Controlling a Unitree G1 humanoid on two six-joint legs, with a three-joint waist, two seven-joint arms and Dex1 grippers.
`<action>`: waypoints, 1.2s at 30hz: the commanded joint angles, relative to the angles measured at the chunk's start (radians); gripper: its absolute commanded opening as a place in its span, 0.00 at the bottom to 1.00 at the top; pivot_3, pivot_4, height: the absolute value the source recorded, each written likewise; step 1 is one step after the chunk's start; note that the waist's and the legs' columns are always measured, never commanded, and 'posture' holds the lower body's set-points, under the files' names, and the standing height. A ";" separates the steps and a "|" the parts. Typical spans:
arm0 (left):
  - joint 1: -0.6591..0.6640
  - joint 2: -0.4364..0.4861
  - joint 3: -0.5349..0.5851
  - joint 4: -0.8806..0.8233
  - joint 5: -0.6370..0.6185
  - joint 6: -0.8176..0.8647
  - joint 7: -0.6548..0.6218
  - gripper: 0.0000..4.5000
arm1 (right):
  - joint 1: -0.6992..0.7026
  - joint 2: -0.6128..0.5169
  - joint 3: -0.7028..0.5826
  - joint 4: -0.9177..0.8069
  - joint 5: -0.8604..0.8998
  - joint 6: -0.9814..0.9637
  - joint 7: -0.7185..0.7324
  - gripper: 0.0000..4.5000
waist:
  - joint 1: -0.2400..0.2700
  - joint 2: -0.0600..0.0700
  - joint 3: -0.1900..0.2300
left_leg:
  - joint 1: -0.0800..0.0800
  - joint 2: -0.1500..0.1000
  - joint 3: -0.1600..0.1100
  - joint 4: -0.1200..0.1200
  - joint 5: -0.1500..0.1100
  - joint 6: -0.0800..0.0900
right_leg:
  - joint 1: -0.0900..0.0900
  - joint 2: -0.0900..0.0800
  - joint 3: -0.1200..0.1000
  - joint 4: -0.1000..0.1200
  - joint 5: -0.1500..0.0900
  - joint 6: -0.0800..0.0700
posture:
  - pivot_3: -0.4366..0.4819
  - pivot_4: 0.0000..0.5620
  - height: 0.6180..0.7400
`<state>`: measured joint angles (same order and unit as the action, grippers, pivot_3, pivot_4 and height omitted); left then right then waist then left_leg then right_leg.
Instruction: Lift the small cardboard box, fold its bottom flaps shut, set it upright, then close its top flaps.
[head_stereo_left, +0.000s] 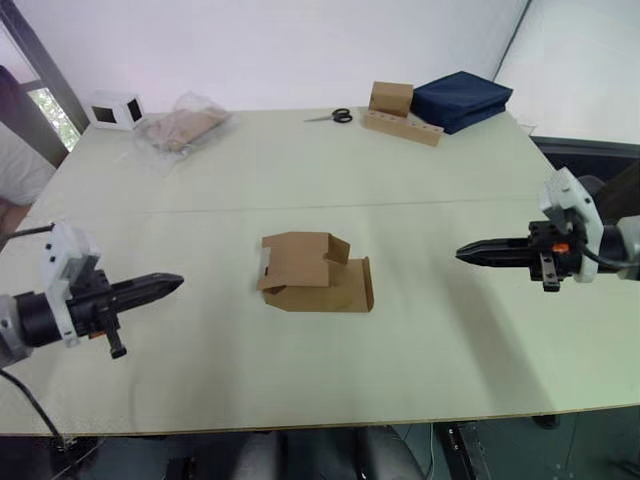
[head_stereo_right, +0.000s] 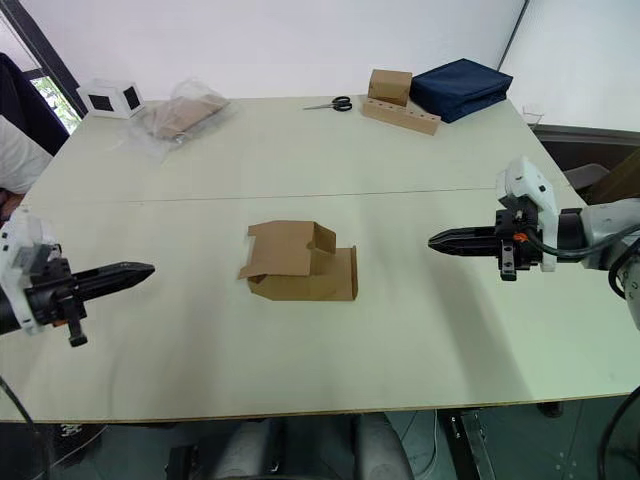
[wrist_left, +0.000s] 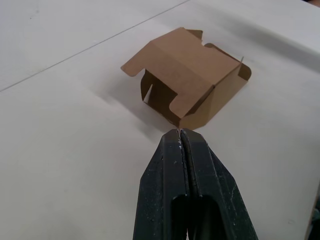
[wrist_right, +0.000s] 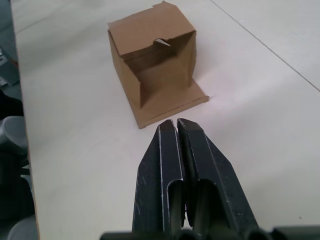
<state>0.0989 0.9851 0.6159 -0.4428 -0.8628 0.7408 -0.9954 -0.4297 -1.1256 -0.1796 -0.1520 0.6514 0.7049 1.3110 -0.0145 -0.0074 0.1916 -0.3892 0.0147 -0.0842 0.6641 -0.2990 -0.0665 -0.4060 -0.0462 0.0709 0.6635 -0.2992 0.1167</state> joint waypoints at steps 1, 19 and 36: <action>-0.046 0.005 0.000 0.016 -0.007 -0.021 -0.001 0.00 | -0.011 0.001 -0.033 -0.053 0.027 0.019 -0.026 0.01 | 0.001 0.000 0.000 | 0.000 0.000 0.000 0.000 0.000 0.000 | 0.000 0.000 0.000 0.000 0.000 0.000 | 0.48 0.27 1.00; -0.124 0.014 -0.105 0.033 0.013 0.009 0.003 0.00 | 0.050 0.001 -0.081 -0.121 0.060 0.052 -0.078 0.01 | -0.004 0.000 0.000 | -0.001 0.000 0.000 0.000 0.000 0.000 | -0.001 0.000 0.000 0.000 0.000 0.000 | 0.48 0.27 1.00; -0.461 -0.069 -0.349 0.308 -0.098 0.357 0.067 0.34 | 0.052 0.094 -0.010 -0.200 0.039 -0.001 -0.160 0.00 | -0.002 0.000 0.000 | 0.000 0.000 0.000 0.001 0.000 0.000 | 0.001 0.000 0.000 0.000 0.000 0.000 | 0.48 0.27 1.00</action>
<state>-0.3019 0.9416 0.3045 -0.2074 -0.9044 0.9938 -0.9472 -0.3633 -1.0423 -0.1965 -0.3137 0.6901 0.7282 1.1636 -0.0160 -0.0074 0.1915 -0.3894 0.0141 -0.0846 0.6649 -0.2990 -0.0664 -0.4054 -0.0461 0.0708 0.6640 -0.2992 0.1170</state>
